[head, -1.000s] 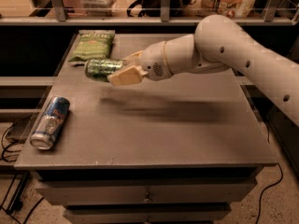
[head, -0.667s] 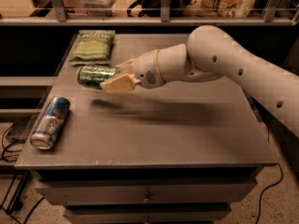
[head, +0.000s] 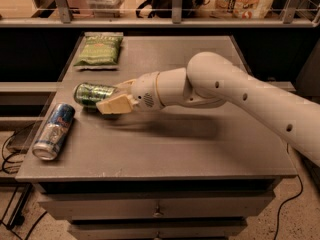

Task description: Move green can near redbull can

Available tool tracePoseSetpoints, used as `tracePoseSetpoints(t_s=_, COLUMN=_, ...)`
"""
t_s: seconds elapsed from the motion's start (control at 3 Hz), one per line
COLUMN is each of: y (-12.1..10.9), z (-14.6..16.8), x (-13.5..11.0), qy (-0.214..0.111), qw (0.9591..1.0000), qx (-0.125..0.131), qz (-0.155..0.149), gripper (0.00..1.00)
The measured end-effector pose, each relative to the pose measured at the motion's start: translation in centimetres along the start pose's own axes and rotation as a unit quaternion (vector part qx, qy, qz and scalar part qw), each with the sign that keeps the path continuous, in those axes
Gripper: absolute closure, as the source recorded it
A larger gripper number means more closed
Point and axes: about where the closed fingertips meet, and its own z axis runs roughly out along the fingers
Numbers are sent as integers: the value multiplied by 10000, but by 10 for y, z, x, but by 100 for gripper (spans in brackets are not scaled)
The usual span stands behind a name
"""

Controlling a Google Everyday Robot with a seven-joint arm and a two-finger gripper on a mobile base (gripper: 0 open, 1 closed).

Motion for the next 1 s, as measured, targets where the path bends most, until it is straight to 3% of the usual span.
tracePoseSetpoints(t_s=0.33, y=-4, z=7, x=6, qy=-54, qw=9998, qx=188, qz=94, gripper=12)
tracePoseSetpoints(t_s=0.67, y=-3, z=9, x=5, qy=-58, qw=9998, qx=190, qz=88, gripper=0)
tracePoseSetpoints(t_s=1.0, y=-3, z=9, x=5, qy=-58, qw=9998, qx=189, qz=87, gripper=0)
